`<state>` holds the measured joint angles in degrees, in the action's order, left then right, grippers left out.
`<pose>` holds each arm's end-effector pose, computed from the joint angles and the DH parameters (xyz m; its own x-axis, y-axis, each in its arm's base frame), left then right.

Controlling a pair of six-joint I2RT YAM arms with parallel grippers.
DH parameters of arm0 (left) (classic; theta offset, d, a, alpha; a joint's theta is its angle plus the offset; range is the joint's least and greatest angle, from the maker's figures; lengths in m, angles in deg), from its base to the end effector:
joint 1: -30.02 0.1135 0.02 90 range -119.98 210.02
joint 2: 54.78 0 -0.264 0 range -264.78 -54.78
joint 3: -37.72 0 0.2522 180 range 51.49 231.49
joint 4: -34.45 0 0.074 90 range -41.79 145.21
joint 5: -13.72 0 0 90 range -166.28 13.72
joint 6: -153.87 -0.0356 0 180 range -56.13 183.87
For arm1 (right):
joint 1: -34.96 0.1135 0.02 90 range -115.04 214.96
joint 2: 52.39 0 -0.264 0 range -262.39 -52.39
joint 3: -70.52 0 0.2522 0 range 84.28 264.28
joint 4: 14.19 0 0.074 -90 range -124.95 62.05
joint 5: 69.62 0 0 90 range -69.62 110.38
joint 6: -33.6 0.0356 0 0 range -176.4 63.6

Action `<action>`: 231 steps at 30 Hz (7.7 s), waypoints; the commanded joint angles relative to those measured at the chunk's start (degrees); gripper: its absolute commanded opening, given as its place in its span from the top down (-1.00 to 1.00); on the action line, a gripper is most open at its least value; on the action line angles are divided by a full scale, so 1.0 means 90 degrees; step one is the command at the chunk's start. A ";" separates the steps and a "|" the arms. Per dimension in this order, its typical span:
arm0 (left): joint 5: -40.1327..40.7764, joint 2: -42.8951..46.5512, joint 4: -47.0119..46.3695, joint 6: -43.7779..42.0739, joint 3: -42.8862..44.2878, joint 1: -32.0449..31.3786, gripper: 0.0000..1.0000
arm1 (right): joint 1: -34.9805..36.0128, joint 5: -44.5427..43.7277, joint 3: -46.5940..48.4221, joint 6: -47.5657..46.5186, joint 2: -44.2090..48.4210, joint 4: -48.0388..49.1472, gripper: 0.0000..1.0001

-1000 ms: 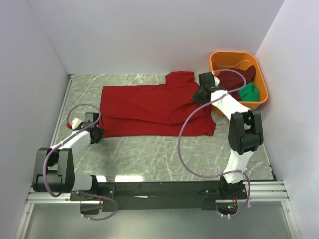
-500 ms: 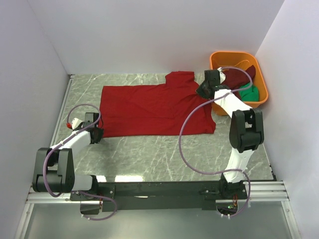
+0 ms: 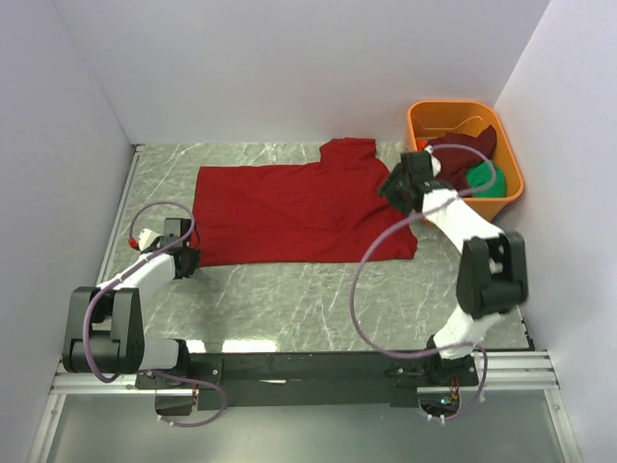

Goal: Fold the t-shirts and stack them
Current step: Fold the tshirt

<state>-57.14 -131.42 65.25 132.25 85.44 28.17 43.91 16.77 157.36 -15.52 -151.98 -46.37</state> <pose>0.2343 0.0041 0.1554 -0.1928 -0.8725 -0.4490 -0.8520 0.3758 -0.3644 0.3831 0.0581 0.2408 -0.6003 0.5667 -0.5644 0.3725 0.8225 0.4297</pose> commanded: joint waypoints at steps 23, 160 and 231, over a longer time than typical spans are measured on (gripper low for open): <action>0.0432 0.0557 0.0636 0.0673 0.0065 -0.0371 -0.11 | -0.0057 -0.0829 -0.3628 -0.0490 0.3117 0.0024 -0.19; -0.2204 0.1094 0.1095 -0.2930 0.2048 0.0430 -0.38 | 0.3732 -0.1951 0.0572 -0.0490 -0.1180 -0.0444 0.88; 0.1340 -0.6348 0.2629 -0.1621 0.8786 -0.0019 0.21 | 0.1369 -0.0047 0.0464 -0.1125 -0.0536 0.0923 0.12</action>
<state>-46.91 -190.72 88.85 116.75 164.85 27.89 56.94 15.89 162.50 -25.40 -157.55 -40.46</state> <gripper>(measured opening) 0.388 0.441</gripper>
